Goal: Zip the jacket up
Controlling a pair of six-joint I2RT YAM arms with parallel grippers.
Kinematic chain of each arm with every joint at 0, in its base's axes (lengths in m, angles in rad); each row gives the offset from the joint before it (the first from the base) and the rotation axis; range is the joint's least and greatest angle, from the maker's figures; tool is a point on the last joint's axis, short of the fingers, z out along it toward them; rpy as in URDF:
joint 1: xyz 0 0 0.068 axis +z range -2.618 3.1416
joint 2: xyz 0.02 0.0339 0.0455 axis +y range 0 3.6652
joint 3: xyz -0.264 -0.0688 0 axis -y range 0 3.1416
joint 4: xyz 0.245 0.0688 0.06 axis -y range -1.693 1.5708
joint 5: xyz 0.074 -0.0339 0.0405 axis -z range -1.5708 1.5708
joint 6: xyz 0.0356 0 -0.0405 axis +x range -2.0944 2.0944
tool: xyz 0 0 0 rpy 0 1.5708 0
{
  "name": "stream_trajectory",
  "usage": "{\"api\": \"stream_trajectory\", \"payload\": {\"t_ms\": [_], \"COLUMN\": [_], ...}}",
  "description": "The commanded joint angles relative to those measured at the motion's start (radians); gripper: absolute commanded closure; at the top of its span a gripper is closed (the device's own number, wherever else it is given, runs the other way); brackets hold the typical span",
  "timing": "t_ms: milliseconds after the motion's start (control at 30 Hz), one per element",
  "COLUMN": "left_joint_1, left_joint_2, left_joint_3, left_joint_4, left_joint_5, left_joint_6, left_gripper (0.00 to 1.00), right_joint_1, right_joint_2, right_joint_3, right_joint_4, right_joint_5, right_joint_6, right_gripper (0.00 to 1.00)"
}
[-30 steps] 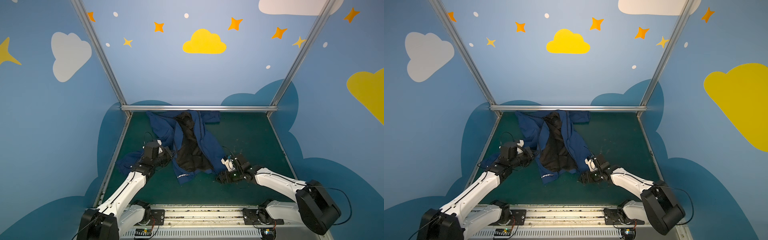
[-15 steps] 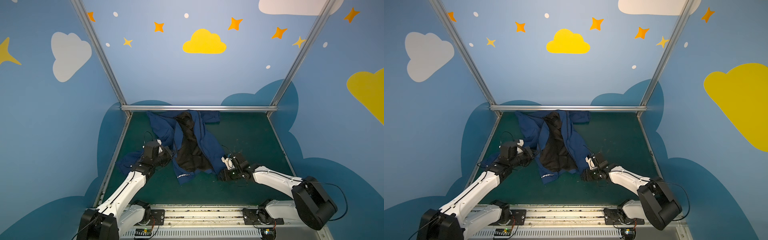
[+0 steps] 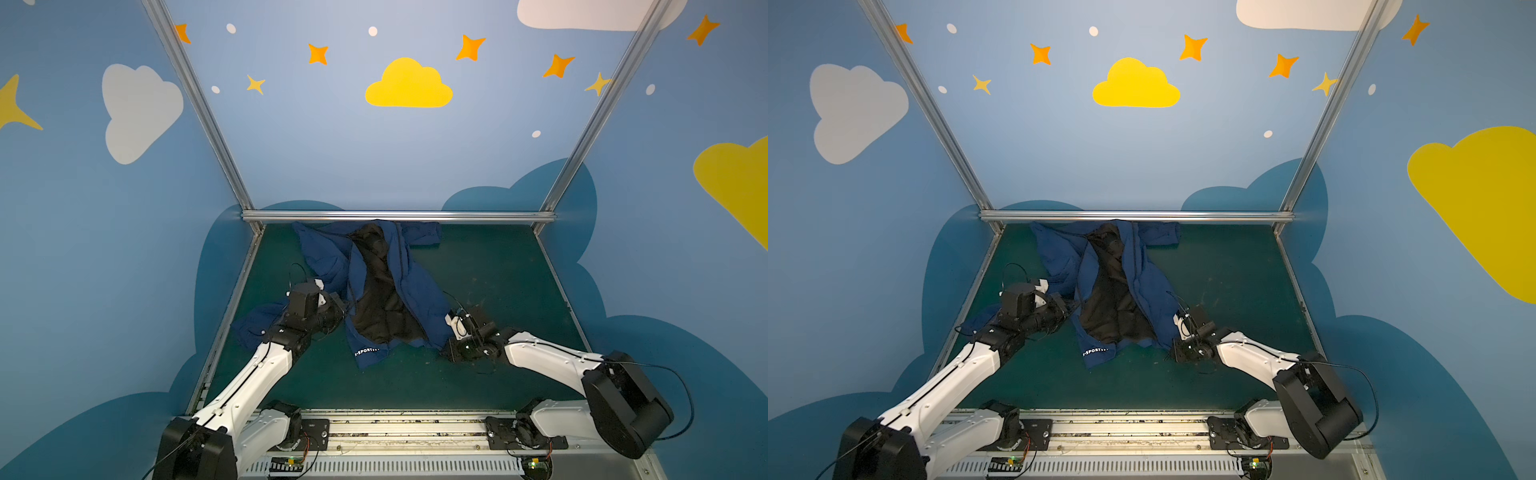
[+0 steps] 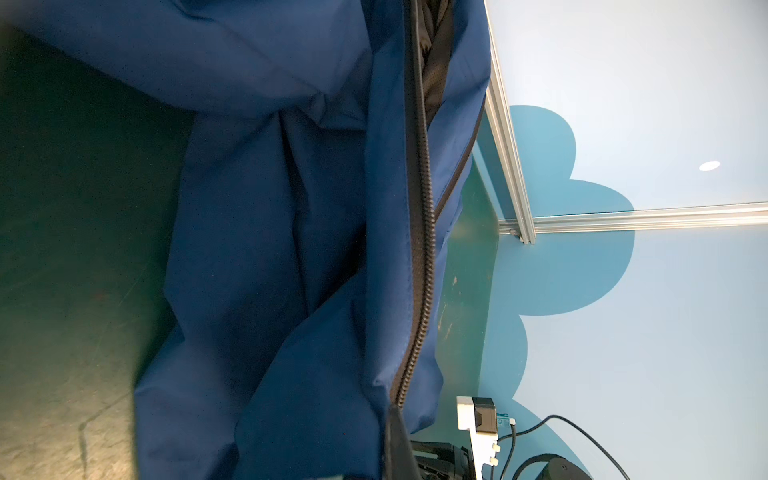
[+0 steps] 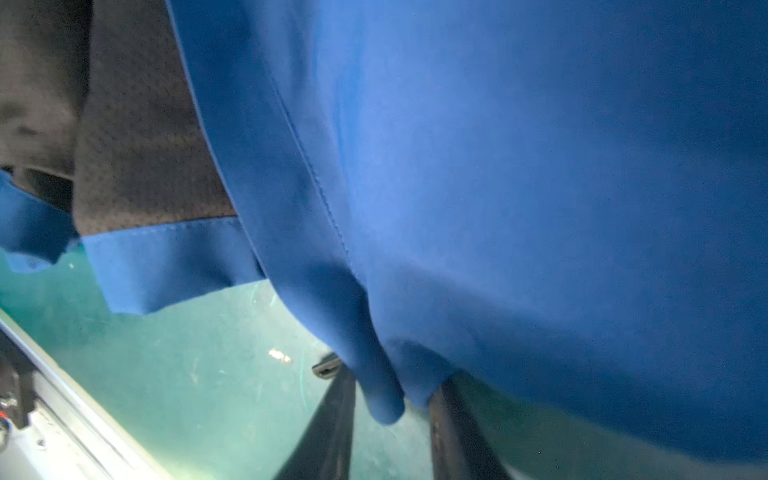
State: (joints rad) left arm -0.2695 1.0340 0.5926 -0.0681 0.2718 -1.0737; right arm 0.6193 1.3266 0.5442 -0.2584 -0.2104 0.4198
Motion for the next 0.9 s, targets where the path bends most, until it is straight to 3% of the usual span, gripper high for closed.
{"api": "stream_trajectory", "payload": {"t_ms": [0, 200, 333, 567, 733, 867], "left_joint_1": [-0.003, -0.008, -0.008, -0.018, -0.068, -0.087], "left_joint_2": [-0.007, -0.009, -0.009, -0.009, -0.023, -0.029], "left_joint_3": [0.009, 0.004, -0.002, -0.002, -0.014, 0.071], "left_joint_4": [0.014, 0.025, 0.031, 0.052, 0.166, 0.22], "left_joint_5": [-0.005, -0.005, -0.005, 0.005, 0.005, 0.008], "left_joint_6": [-0.001, -0.003, -0.005, -0.01, -0.023, 0.084], "left_gripper": [0.97, 0.97, 0.97, 0.97, 0.97, 0.97], "right_joint_1": [0.0, -0.012, -0.024, -0.073, -0.089, -0.092], "right_joint_2": [-0.008, -0.027, -0.026, -0.049, -0.172, -0.28], "right_joint_3": [0.013, 0.0, -0.007, -0.048, -0.101, -0.106], "right_joint_4": [-0.019, 0.013, 0.038, 0.158, 0.325, 0.447], "right_joint_5": [-0.016, -0.064, -0.084, -0.243, -0.377, -0.408], "right_joint_6": [-0.007, 0.0, 0.011, 0.033, 0.12, 0.168], "right_gripper": [0.81, 0.88, 1.0, 1.0, 1.0, 1.0]}}
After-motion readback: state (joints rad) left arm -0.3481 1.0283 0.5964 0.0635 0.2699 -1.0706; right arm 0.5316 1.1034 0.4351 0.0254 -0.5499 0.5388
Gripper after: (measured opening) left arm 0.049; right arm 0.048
